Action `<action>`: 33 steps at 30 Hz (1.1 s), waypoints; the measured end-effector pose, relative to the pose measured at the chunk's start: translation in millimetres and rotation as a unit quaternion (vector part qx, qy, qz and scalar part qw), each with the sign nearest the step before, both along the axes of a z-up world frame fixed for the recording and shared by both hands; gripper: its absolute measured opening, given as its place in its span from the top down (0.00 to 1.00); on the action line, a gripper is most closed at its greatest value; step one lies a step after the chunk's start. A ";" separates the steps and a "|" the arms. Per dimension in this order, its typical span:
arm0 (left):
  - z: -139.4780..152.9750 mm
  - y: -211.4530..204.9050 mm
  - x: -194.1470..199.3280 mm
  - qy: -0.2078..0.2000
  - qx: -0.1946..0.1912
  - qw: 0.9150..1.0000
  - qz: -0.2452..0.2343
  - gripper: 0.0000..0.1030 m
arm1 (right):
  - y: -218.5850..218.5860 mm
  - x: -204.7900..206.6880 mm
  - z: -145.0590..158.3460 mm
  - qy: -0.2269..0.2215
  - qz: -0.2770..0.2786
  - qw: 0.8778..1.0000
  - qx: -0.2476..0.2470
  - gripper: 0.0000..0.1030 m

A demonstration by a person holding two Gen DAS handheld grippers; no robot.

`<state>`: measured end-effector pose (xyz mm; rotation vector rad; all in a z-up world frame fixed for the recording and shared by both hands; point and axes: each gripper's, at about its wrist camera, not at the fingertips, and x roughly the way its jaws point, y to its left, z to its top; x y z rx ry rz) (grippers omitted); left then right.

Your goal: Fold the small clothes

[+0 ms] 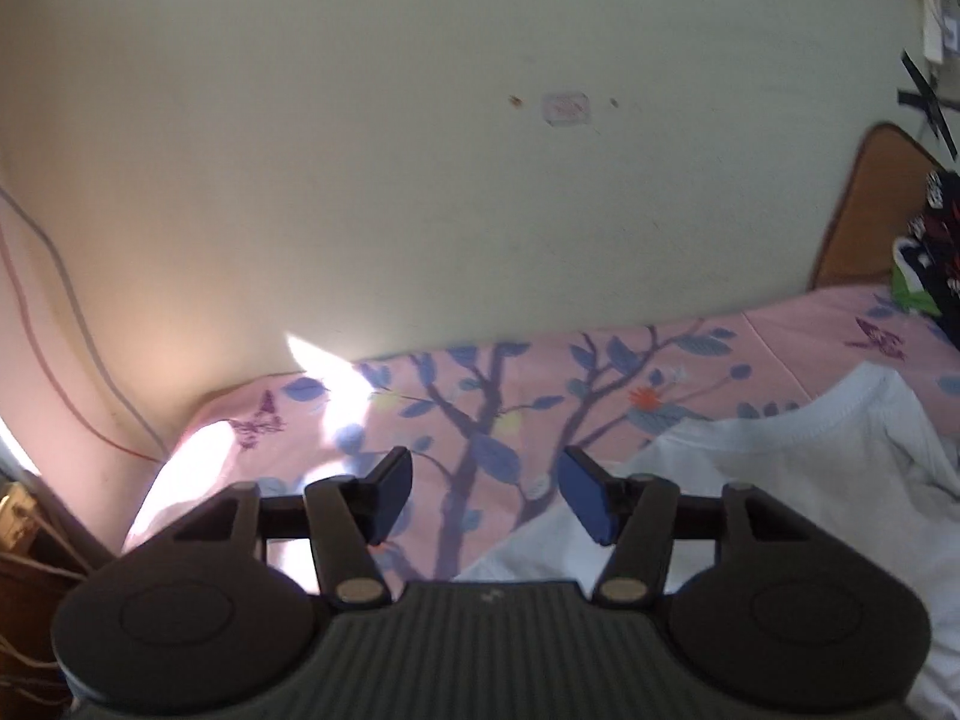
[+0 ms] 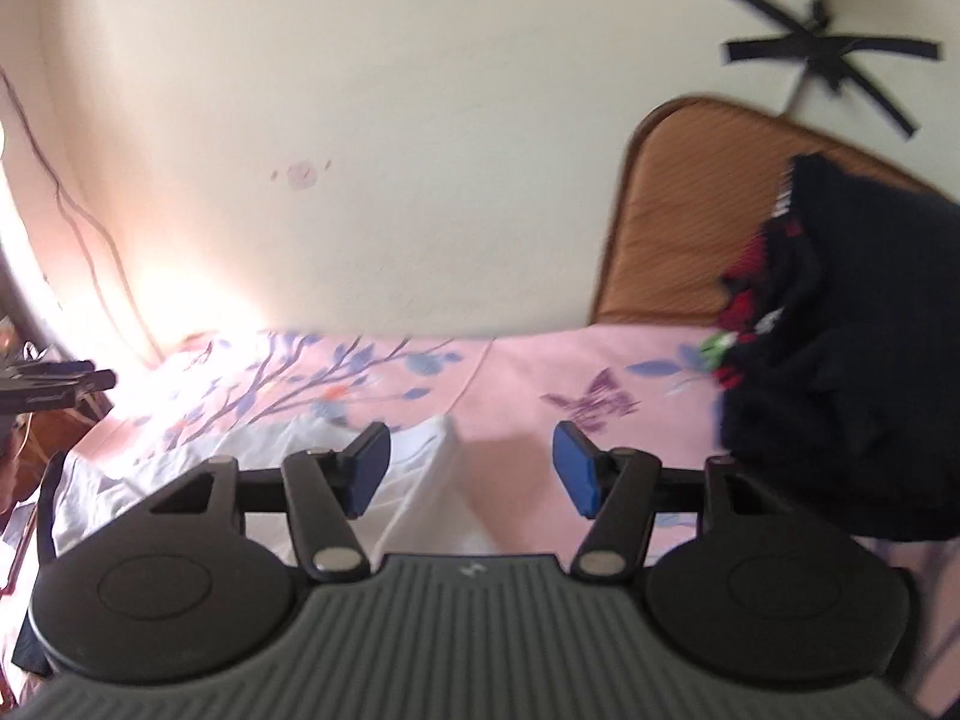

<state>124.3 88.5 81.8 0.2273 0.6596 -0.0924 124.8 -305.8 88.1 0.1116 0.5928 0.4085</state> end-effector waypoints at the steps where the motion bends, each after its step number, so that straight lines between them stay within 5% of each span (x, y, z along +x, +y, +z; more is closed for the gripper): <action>1: -14.4 -10.2 12.4 0.018 0.003 1.000 -0.018 0.33 | 12.3 11.8 -9.2 0.020 0.015 1.000 -0.007 0.26; 3: -37.8 -24.2 29.5 0.030 0.022 0.999 -0.029 0.12 | 35.1 36.4 -29.8 0.062 0.030 0.997 -0.031 0.22; 5: -57.7 -29.8 38.6 0.040 0.029 0.998 -0.046 0.17 | 48.4 55.7 -46.8 0.096 0.028 0.993 -0.057 0.22; 6: -65.5 -31.3 41.4 0.055 0.023 0.997 -0.056 0.46 | 51.2 63.7 -53.2 0.109 0.025 0.992 -0.064 0.24; 7: -72.0 -33.0 43.7 0.077 0.022 0.995 -0.066 0.98 | 52.4 70.4 -58.1 0.117 0.025 0.990 -0.070 0.29; 8: -78.4 -36.4 45.2 0.092 0.028 0.993 -0.067 0.94 | 53.2 76.9 -59.8 0.119 0.031 0.989 -0.080 0.70; 9: -79.3 -38.4 42.6 0.074 0.042 0.994 -0.065 0.98 | 55.8 83.5 -58.7 0.114 0.041 0.987 -0.101 0.96; 12: -65.7 -38.4 55.2 0.022 0.069 0.997 -0.023 0.98 | 57.7 97.9 -31.0 0.024 0.036 0.986 -0.163 0.95; 18: -21.0 -17.5 112.7 -0.026 -0.007 0.994 0.102 0.98 | 77.3 152.8 14.4 -0.114 0.001 0.968 -0.223 0.95; 20: -22.4 -13.7 120.5 -0.011 -0.019 0.994 0.108 0.96 | 79.9 176.0 1.4 -0.091 -0.005 0.970 -0.227 0.94; 22: -27.9 -8.4 116.3 0.006 -0.014 0.995 0.098 0.92 | 82.0 194.6 -25.2 -0.043 -0.004 0.962 -0.269 0.83; 24: -37.4 -2.9 105.6 0.029 0.010 0.997 0.073 0.83 | 77.8 195.3 -43.4 -0.026 -0.004 0.954 -0.299 0.62; 28: -54.4 6.5 79.1 0.072 0.053 0.996 0.018 0.47 | 50.4 163.3 -26.5 -0.039 0.013 0.970 -0.240 0.57; 33: -77.0 -2.8 63.9 0.110 0.098 0.989 -0.024 0.49 | 6.9 102.3 5.3 -0.062 0.037 0.985 -0.158 0.33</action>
